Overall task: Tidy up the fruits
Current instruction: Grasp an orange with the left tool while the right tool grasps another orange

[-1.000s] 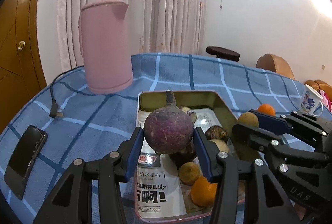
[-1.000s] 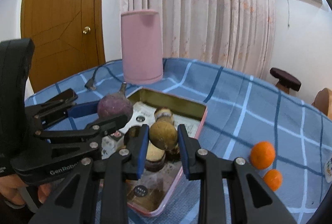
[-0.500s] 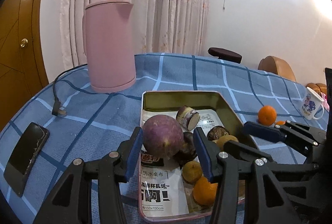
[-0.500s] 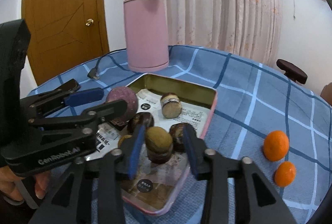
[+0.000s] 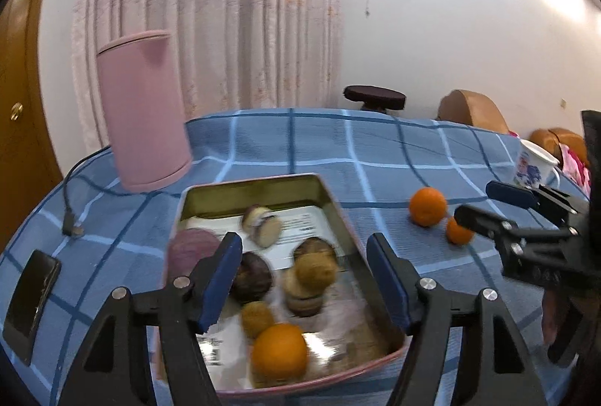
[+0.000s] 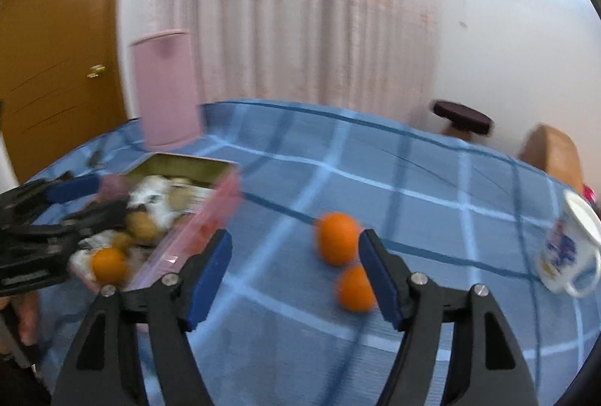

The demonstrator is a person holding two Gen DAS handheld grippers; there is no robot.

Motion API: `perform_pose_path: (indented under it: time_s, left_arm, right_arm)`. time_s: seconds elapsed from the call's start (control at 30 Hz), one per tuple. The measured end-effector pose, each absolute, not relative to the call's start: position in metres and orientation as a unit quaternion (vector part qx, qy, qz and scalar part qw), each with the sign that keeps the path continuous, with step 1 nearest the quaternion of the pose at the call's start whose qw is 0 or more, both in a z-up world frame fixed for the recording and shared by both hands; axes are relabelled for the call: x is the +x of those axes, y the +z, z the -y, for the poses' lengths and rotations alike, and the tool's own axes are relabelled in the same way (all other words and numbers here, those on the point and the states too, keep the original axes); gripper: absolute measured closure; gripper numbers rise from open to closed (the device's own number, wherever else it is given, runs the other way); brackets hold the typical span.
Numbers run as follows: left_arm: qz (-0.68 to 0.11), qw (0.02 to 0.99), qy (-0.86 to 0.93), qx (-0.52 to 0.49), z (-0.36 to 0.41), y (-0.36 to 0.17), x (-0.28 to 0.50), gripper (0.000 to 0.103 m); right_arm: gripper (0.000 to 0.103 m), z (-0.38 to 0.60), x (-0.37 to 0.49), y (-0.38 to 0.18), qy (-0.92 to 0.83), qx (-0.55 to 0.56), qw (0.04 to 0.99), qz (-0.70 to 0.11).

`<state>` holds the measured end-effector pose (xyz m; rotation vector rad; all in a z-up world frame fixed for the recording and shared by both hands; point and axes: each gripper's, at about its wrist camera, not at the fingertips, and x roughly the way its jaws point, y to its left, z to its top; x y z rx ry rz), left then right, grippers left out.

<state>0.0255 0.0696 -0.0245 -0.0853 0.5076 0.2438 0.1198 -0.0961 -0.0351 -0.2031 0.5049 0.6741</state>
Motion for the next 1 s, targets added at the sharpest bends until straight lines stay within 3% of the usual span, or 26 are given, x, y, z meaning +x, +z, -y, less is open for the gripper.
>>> perform_pose_path:
  time_s: [0.3,0.43,0.47,0.53,1.0]
  left_arm:
    - [-0.269,0.959,0.087,-0.005,-0.026,-0.025,0.059,0.033]
    - [-0.277,0.958,0.081,0.007,-0.016,-0.026,0.069,0.033]
    - [-0.278,0.957,0.079,0.008,-0.014,-0.026,0.07,0.033]
    - [-0.28,0.957,0.078,0.012,-0.01,-0.026,0.074,0.033]
    - [-0.334,0.942,0.035,0.011,0.028,-0.037,0.136,0.033]
  right_arm:
    - [0.033,0.103,0.152,-0.053,0.313,-0.1,0.89,-0.317]
    - [0.044,0.093,0.164,-0.066,0.318,-0.116,0.872,-0.354]
    - [0.054,0.091,0.168,-0.07,0.323,-0.114,0.864,-0.369]
    - [0.065,0.093,0.173,-0.073,0.326,-0.105,0.858,-0.382]
    - [0.065,0.161,0.187,-0.056,0.25,-0.035,0.908,-0.335]
